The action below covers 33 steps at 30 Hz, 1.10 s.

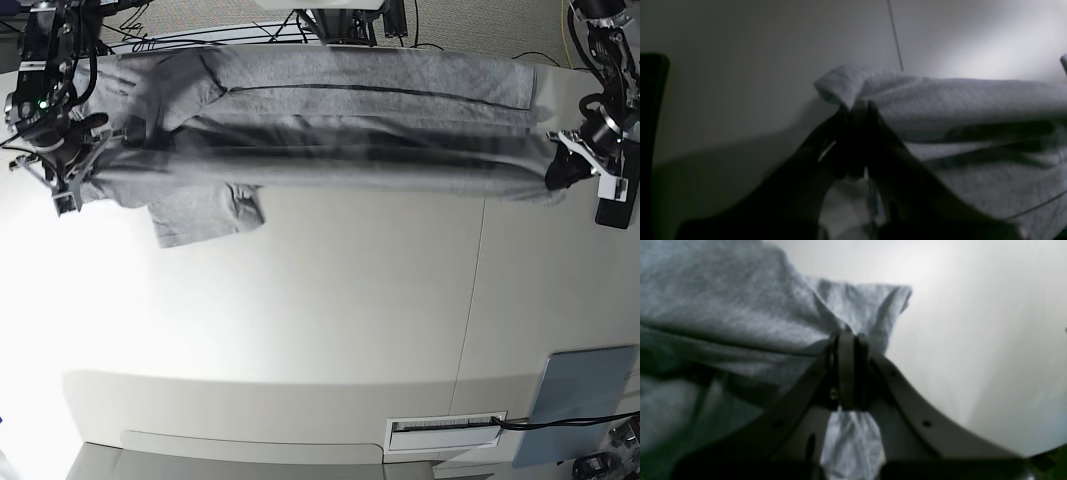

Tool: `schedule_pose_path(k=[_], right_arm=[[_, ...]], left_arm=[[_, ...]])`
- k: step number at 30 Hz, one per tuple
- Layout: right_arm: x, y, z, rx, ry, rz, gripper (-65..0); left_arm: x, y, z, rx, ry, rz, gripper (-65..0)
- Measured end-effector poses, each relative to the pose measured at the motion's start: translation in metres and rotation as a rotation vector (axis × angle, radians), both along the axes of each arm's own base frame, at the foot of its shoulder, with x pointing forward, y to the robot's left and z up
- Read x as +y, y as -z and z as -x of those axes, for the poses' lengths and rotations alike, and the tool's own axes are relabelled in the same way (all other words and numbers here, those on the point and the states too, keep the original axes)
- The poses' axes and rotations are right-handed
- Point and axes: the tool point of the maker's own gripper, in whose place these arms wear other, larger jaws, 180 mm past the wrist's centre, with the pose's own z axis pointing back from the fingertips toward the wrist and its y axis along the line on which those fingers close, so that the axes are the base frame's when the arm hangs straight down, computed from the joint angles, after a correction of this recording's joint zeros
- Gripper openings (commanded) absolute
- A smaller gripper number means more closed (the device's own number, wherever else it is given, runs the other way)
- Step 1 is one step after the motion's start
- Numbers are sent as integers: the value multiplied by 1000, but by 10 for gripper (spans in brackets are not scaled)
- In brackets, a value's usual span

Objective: Fold the T-shirt properly
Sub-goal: 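Lay the hem down near the collar and open both grippers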

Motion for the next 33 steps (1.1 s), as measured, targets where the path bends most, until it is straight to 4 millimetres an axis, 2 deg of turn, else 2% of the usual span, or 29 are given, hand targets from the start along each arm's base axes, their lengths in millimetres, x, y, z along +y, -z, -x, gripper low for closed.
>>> schedule_pose_path(k=[3, 8, 18, 22, 23, 26, 28, 33], right_arm=[[-4, 7, 12, 33, 4, 23, -650], [-21, 9, 26, 58, 64, 105, -650], [-23, 20, 46, 139, 78, 112, -650], [-23, 20, 46, 137, 78, 112, -650], [-23, 19, 46, 137, 78, 112, -637], [-24, 17, 42, 113, 69, 121, -517], [-22, 16, 39, 104, 37, 126, -472], [-16, 17, 37, 104, 23, 84, -467]], left_arm=[[0, 6, 9, 25, 0, 0, -650], [-1, 12, 20, 49, 6, 3, -650], [-1, 25, 34, 128, 26, -26, -650], [1, 29, 38, 148, 32, -47, -650], [1, 28, 37, 146, 31, -46, -610], [3, 29, 38, 152, 26, -52, -439], [4, 30, 38, 156, 18, -56, -369], [4, 30, 38, 156, 19, -55, -356]])
